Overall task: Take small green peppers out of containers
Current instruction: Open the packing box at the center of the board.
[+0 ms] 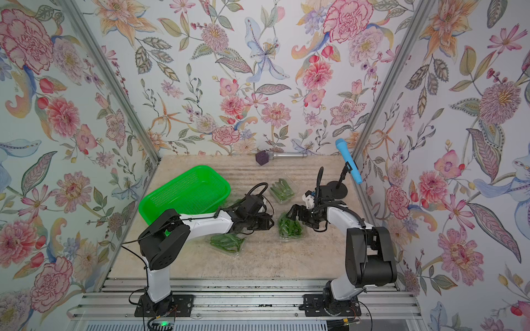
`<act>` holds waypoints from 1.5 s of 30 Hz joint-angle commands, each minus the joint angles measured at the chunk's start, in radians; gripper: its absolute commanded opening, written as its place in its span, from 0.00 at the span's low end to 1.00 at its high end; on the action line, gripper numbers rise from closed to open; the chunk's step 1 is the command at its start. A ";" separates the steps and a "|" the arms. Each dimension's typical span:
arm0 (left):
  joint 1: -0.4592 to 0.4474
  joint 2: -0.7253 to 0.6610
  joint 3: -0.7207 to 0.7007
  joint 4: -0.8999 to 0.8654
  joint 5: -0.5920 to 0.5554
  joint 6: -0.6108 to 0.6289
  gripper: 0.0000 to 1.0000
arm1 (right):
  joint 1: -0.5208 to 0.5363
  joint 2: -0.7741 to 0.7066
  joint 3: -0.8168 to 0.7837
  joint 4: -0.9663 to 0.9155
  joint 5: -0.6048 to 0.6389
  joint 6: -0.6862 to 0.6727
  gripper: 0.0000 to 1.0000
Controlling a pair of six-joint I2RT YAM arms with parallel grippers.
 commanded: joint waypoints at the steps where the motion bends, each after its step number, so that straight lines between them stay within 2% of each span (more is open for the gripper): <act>1: 0.023 -0.042 -0.033 0.066 0.007 -0.039 0.43 | 0.005 0.008 0.023 -0.019 0.012 -0.015 1.00; 20: 0.041 0.026 0.066 0.044 0.049 -0.002 0.41 | 0.005 0.016 0.038 -0.017 0.007 -0.007 1.00; 30: 0.044 -0.001 0.018 0.058 0.040 -0.011 0.40 | 0.005 0.021 0.040 -0.017 0.007 -0.006 1.00; 45: 0.048 0.020 0.027 0.063 0.052 -0.007 0.39 | 0.005 0.018 0.042 -0.017 0.003 -0.005 0.99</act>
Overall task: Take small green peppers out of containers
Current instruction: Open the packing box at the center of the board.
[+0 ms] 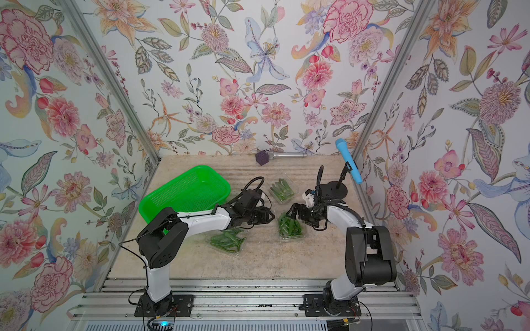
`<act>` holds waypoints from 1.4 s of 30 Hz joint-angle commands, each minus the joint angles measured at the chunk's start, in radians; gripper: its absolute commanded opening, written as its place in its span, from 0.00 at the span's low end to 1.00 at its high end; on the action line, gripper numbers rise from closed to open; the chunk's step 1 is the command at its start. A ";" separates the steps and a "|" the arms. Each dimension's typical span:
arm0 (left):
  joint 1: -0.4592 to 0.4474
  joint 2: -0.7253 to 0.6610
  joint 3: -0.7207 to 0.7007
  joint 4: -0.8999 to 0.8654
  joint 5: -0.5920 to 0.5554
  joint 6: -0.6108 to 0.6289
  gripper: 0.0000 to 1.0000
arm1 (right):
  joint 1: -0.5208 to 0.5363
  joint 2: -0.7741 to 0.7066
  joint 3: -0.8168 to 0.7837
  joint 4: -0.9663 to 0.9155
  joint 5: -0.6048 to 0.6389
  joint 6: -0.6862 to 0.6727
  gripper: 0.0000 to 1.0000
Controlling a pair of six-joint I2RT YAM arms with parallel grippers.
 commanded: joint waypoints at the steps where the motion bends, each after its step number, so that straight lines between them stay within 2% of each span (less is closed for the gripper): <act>1: 0.010 0.016 -0.001 0.016 0.003 0.005 0.39 | 0.005 0.008 0.025 -0.017 0.000 -0.005 0.99; 29: 0.010 0.043 0.019 0.023 0.020 0.006 0.38 | 0.018 0.015 0.033 -0.015 -0.009 0.000 0.98; 42: 0.012 0.059 0.024 0.072 0.063 -0.012 0.38 | 0.027 0.042 0.036 -0.011 -0.013 -0.002 0.97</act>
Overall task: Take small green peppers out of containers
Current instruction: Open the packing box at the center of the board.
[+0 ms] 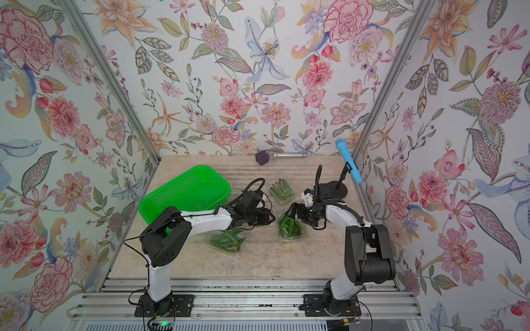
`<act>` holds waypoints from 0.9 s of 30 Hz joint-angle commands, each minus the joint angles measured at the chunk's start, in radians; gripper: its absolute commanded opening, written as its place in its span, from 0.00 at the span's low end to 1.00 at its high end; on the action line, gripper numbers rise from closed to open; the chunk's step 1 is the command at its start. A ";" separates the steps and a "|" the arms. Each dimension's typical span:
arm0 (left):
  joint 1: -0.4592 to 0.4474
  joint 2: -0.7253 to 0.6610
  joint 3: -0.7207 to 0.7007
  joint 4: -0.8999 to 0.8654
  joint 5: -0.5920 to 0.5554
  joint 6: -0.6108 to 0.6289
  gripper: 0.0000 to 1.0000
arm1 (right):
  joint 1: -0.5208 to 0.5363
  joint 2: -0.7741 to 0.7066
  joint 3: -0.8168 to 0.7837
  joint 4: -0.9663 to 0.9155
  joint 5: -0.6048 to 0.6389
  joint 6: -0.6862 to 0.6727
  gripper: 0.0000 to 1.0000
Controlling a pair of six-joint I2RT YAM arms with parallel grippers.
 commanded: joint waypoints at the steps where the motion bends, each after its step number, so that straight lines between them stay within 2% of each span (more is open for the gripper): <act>1: 0.009 0.031 0.023 0.063 0.035 -0.016 0.38 | 0.014 0.027 0.023 -0.010 -0.015 -0.002 0.97; 18: 0.013 0.064 0.057 0.121 0.066 -0.025 0.38 | 0.041 0.063 0.047 -0.009 -0.026 -0.003 0.94; 21: 0.012 0.093 0.090 0.112 0.075 -0.020 0.32 | 0.043 0.069 0.049 -0.010 -0.029 -0.003 0.94; 27: 0.012 0.108 0.138 0.029 0.063 0.007 0.10 | 0.028 0.052 0.055 -0.009 -0.026 -0.006 0.96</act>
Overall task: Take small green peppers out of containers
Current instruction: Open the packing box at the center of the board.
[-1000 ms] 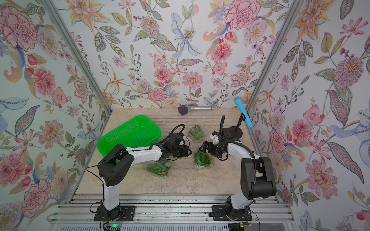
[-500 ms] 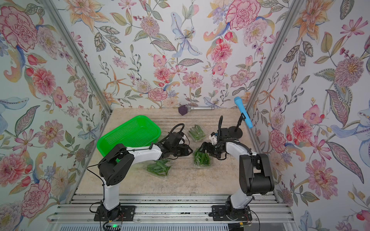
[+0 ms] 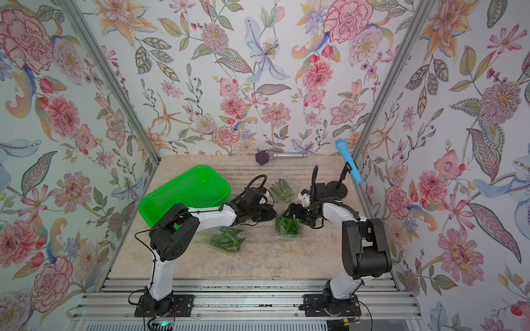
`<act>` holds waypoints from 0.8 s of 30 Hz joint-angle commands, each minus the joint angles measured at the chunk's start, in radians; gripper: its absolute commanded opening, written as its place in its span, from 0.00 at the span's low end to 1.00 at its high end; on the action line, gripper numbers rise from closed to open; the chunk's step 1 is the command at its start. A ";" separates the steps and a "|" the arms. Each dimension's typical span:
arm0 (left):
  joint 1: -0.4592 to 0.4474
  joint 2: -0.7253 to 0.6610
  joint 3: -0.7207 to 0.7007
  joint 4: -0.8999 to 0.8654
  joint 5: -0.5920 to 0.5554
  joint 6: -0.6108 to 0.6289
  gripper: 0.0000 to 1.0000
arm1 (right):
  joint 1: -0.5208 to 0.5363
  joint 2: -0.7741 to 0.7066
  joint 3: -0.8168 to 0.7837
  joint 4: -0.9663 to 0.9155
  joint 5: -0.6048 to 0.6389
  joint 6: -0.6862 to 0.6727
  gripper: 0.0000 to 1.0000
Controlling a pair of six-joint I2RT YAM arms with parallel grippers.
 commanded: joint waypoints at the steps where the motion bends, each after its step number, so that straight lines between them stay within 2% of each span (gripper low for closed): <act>1: 0.000 0.012 0.042 -0.037 0.010 0.016 0.07 | -0.002 -0.007 0.027 -0.011 -0.021 -0.007 0.97; 4: 0.003 -0.001 0.025 -0.054 -0.001 0.005 0.01 | -0.025 -0.043 0.022 -0.008 -0.003 -0.015 0.99; 10: 0.006 -0.040 -0.028 -0.052 -0.038 -0.039 0.00 | -0.077 -0.171 0.006 -0.006 0.049 -0.031 1.00; 13: 0.009 -0.057 -0.057 -0.043 -0.059 -0.075 0.00 | -0.077 -0.251 -0.010 -0.006 0.127 -0.021 1.00; 17: 0.009 -0.101 -0.128 0.023 -0.084 -0.167 0.00 | -0.012 -0.329 -0.026 -0.051 0.229 -0.031 0.93; 22: 0.009 -0.135 -0.139 -0.012 -0.149 -0.186 0.00 | 0.145 -0.362 -0.030 -0.120 0.402 -0.035 0.78; 24: 0.013 -0.137 -0.148 -0.006 -0.153 -0.209 0.00 | 0.209 -0.362 -0.031 -0.126 0.433 -0.016 0.71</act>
